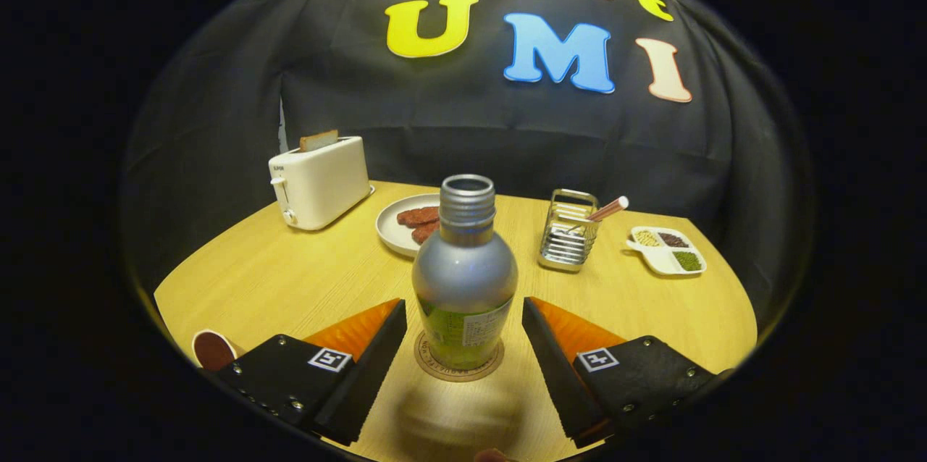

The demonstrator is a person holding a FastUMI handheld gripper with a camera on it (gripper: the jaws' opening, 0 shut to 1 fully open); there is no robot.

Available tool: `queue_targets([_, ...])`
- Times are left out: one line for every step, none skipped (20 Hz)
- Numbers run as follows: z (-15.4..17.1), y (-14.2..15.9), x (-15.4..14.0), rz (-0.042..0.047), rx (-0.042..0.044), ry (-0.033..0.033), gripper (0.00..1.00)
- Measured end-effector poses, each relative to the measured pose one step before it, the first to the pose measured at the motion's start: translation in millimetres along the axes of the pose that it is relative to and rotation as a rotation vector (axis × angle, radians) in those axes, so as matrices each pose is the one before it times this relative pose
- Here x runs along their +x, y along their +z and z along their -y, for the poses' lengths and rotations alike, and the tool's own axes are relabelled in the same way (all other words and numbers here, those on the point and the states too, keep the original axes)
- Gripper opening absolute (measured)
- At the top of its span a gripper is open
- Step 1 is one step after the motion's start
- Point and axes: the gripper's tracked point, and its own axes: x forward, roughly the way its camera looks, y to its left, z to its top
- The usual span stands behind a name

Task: Take the bottle from table, then pour the juice into the cup, finally place the bottle on the coaster

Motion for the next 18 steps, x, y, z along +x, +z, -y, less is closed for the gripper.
queue_targets([-1.71,6.0,-9.36,0.01691,0.0015,-0.00578,0.97])
queue_targets([-0.66,7.78,-8.89,0.01637,-0.00007,-0.00358,0.98])
queue_targets([-1.83,6.13,-10.18,0.01314,-0.00376,-0.00261,0.97])
queue_targets([-0.02,8.45,-8.87,0.01362,-0.00285,-0.00477,0.97])
queue_targets([1.23,9.21,-10.16,0.01821,0.00011,-0.00466,0.97])
queue_targets([1.07,9.87,-8.83,0.01659,0.00161,-0.00468,0.97])
queue_targets([0.95,11.43,-12.23,0.02235,0.00305,-0.00658,0.97])
queue_targets([1.8,12.11,-11.82,0.02509,0.00417,-0.0088,0.97])
queue_targets([2.01,12.96,-14.04,0.0294,0.00293,-0.00686,0.97])
queue_targets([2.18,14.39,-11.62,0.02918,-0.0028,-0.00262,0.97])
queue_targets([2.83,11.21,-13.09,0.02274,-0.00686,-0.00822,0.97])
queue_targets([4.2,10.58,-11.3,0.01992,-0.00573,-0.00894,0.97])
queue_targets([2.63,9.46,-12.52,0.01872,0.0,-0.00878,0.97])
queue_targets([2.9,8.1,-11.7,0.01457,0.01193,-0.01761,0.97])
queue_targets([-0.26,6.51,-11.56,0.01419,0.01727,-0.01083,0.97])
queue_targets([0.24,5.68,-10.56,0.0113,0.01671,-0.01344,0.97])
queue_targets([1.14,5.52,-9.68,0.00984,0.01136,-0.01247,0.97])
queue_targets([0.95,5.36,-7.61,0.01514,0.00592,-0.01095,0.97])
